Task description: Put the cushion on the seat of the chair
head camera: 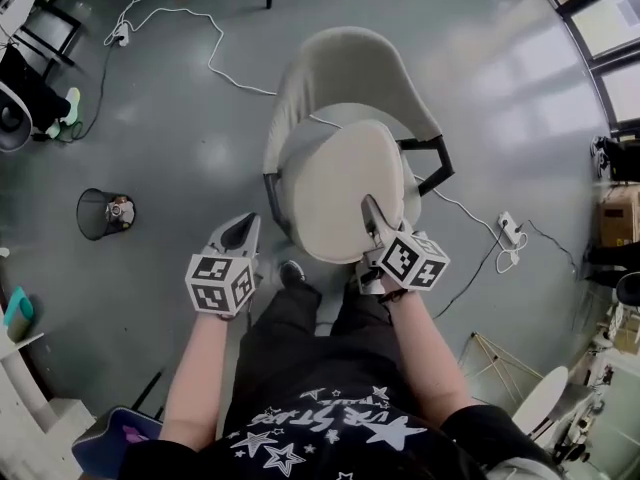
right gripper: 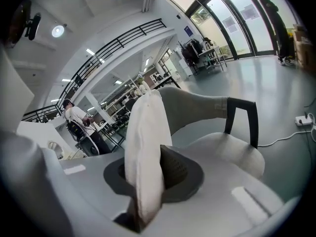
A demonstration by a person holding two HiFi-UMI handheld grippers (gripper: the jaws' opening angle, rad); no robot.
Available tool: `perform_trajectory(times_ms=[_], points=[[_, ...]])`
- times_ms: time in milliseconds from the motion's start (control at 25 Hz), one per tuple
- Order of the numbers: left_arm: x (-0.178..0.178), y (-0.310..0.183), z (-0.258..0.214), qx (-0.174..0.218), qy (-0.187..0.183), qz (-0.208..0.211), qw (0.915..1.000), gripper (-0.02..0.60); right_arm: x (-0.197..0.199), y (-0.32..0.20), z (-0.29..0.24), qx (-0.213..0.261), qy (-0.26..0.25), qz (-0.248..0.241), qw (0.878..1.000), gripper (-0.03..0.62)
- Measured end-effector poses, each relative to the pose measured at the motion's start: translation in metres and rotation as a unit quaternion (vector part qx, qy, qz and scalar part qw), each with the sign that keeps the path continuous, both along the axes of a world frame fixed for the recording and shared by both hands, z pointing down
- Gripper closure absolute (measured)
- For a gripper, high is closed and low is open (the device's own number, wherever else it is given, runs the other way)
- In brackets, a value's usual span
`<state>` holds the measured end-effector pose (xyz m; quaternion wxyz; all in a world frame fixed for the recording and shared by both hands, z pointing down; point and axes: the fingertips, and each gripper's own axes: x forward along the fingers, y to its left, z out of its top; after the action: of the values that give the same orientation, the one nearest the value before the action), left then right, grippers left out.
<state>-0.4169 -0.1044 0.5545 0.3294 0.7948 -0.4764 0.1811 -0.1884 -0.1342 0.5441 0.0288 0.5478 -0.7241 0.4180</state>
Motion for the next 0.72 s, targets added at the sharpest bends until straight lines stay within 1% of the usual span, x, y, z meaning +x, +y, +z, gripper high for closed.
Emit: perform_trajectory(times_ms=[120,360,440,560,720], points=[[0.004,-0.003,0.005,0.001,-0.002,0.003,1.0000,0.574,0.000,-0.007,0.008,0.006,-0.010,-0.003,1.000,0.533],[0.009,0.002,0.016,-0.013,-0.014,-0.006,0.9998,0.574,0.005,-0.008,0.038,-0.012,-0.018,-0.005,1.000,0.534],[0.012,0.004,0.017,-0.015,-0.017,-0.008,0.9997,0.574,0.012,-0.007,0.044,-0.012,-0.009,-0.007,1.000,0.534],[0.020,0.008,0.019,-0.021,-0.023,-0.008,0.9995,0.574,0.025,-0.006,0.056,-0.016,0.024,-0.018,0.999,0.534],[0.039,0.011,0.026,-0.030,-0.033,-0.008,0.9990,0.574,0.050,-0.010,0.077,-0.030,0.047,-0.025,0.998,0.533]])
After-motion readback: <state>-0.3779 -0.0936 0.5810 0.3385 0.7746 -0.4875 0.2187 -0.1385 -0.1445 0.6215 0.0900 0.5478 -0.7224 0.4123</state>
